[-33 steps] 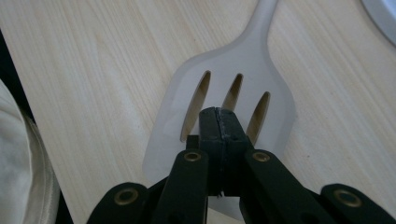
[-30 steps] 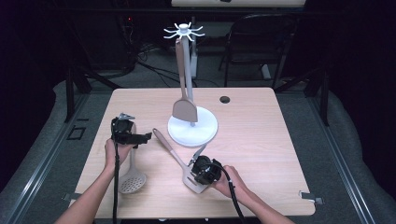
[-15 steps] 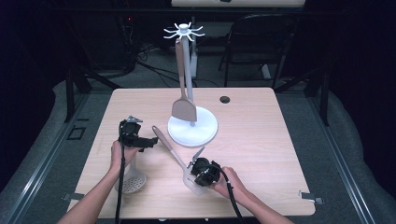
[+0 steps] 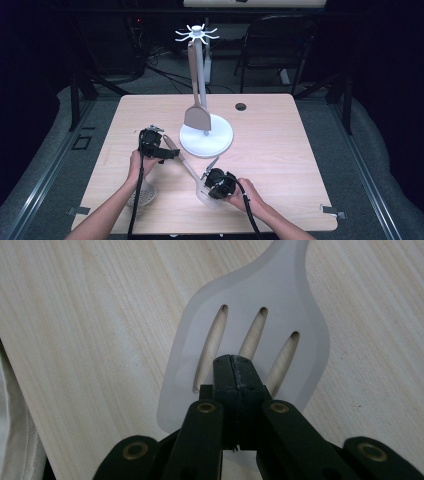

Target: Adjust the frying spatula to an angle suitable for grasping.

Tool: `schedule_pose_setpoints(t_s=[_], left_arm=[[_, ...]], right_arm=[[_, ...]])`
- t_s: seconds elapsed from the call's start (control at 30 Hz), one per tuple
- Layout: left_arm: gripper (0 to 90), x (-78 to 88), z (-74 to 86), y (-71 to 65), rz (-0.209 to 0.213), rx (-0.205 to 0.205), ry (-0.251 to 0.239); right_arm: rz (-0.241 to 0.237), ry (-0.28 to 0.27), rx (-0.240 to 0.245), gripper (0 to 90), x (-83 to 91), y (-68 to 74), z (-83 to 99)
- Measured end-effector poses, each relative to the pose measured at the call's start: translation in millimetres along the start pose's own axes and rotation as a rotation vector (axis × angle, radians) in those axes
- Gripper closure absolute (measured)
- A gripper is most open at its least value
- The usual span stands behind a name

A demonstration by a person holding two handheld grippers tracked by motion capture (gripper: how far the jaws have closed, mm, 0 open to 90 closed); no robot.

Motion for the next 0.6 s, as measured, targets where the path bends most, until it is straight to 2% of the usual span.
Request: schedule_pose_setpoints(t_s=[0.13,0.4,0.6], left_arm=[[14.0,-6.0,-1.5,-1.4,0.007,0.000,0.014],[20.0,-12.9,-3.1,-0.7,0.011,-0.007,0.030],[22.7,-16.6,-4.8,-0.3,0.025,0.013,0.035]], right_arm=[[-0.006,0.000,-0.003,90.0,-0.7,0.7,-0.6],[-0.011,0.009,0.004,90.0,0.2,-1.0,-0.4],[-0.021,0.003,-0.003,90.0,-0.5,-1.7,-0.5]])
Point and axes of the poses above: each handheld gripper's, and its own axes: x roughly backward along the jaws, z roughly out of its underside, y roughly to its left, the point moved 4 cm from there along -x, roughly forward along the jaws, and after that the axes turned 1 degree about -z, right-handed, at the moved point
